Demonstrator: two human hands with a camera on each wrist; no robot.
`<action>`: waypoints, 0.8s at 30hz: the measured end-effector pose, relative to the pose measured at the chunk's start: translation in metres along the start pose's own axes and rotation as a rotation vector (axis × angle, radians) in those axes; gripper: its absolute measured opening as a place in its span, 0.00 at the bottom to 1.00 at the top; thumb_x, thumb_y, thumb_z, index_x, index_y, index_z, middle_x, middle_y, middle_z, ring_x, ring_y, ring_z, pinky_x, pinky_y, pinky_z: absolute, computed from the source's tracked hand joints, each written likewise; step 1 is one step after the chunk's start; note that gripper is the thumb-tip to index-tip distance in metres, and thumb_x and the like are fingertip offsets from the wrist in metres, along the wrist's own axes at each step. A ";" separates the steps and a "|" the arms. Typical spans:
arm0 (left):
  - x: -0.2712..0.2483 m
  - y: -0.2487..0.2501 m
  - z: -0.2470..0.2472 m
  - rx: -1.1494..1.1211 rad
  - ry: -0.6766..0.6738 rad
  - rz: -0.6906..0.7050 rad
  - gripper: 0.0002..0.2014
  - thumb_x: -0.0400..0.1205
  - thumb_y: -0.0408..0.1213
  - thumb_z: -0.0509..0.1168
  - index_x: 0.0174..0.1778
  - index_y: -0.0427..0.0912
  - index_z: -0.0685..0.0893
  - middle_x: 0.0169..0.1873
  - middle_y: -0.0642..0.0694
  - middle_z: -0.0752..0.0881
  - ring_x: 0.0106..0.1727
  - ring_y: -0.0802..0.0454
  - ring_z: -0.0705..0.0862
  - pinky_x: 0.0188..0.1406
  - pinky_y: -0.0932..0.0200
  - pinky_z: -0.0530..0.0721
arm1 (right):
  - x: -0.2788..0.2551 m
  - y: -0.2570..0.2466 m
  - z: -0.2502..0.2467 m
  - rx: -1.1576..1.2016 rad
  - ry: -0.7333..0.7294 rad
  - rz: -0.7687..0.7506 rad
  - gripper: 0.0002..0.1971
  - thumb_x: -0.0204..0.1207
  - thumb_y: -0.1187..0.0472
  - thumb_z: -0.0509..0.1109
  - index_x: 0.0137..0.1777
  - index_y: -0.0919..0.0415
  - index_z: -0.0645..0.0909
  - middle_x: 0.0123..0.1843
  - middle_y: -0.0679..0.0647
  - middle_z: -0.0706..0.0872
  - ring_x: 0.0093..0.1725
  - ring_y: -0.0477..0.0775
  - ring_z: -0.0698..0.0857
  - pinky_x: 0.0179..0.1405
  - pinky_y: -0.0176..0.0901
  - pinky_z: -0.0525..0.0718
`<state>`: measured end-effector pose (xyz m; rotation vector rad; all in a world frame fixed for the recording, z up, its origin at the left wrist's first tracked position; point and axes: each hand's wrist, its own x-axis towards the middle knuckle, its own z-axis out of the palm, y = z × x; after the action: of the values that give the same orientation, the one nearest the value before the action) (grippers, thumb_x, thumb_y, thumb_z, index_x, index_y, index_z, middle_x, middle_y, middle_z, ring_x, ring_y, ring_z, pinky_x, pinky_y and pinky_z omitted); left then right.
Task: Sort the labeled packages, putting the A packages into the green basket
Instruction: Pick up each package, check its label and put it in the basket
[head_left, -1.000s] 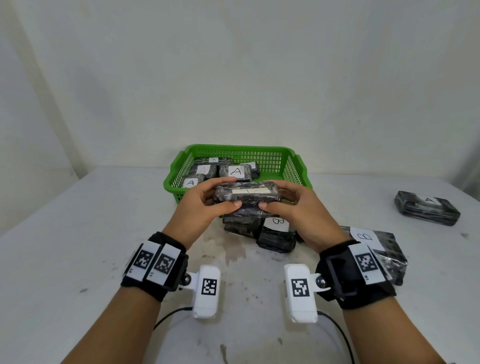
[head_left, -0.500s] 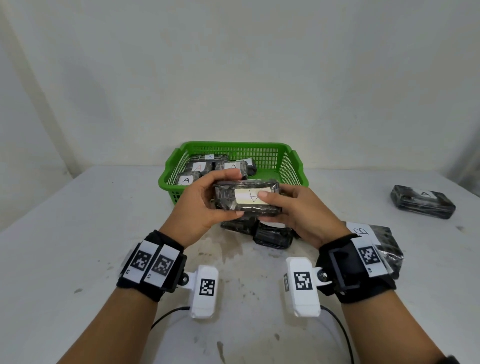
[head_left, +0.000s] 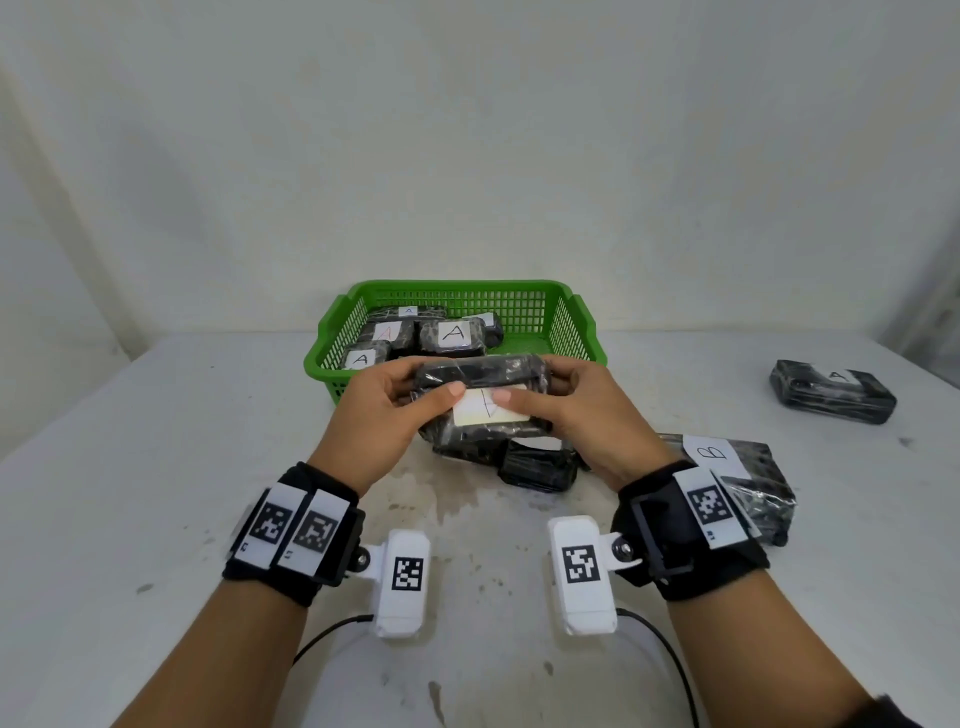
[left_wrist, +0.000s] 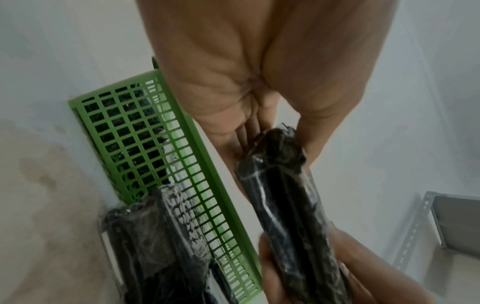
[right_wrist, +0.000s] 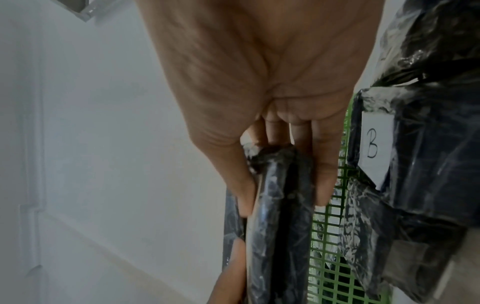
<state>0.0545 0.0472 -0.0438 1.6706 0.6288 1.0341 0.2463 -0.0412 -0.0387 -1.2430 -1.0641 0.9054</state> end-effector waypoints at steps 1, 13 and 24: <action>0.000 0.000 0.000 -0.014 0.018 -0.005 0.13 0.79 0.31 0.73 0.60 0.37 0.88 0.39 0.50 0.93 0.35 0.58 0.89 0.38 0.64 0.85 | 0.001 0.000 0.000 0.023 -0.021 0.021 0.21 0.72 0.68 0.84 0.65 0.64 0.87 0.56 0.57 0.96 0.56 0.57 0.95 0.52 0.47 0.94; 0.001 0.003 -0.010 0.088 -0.052 -0.023 0.20 0.75 0.25 0.75 0.61 0.46 0.87 0.54 0.47 0.93 0.57 0.48 0.91 0.61 0.46 0.87 | -0.001 -0.009 -0.003 0.135 0.029 -0.116 0.17 0.77 0.67 0.79 0.65 0.61 0.88 0.59 0.66 0.93 0.56 0.59 0.94 0.55 0.51 0.93; -0.002 0.008 0.000 0.121 0.006 0.115 0.24 0.69 0.23 0.80 0.60 0.41 0.85 0.54 0.48 0.91 0.58 0.51 0.89 0.63 0.50 0.87 | -0.008 -0.010 0.003 0.263 -0.233 0.201 0.28 0.74 0.45 0.74 0.72 0.58 0.85 0.67 0.66 0.91 0.66 0.68 0.90 0.74 0.58 0.85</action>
<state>0.0524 0.0429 -0.0367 1.8274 0.6146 1.1015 0.2408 -0.0495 -0.0302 -1.0543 -0.9733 1.3258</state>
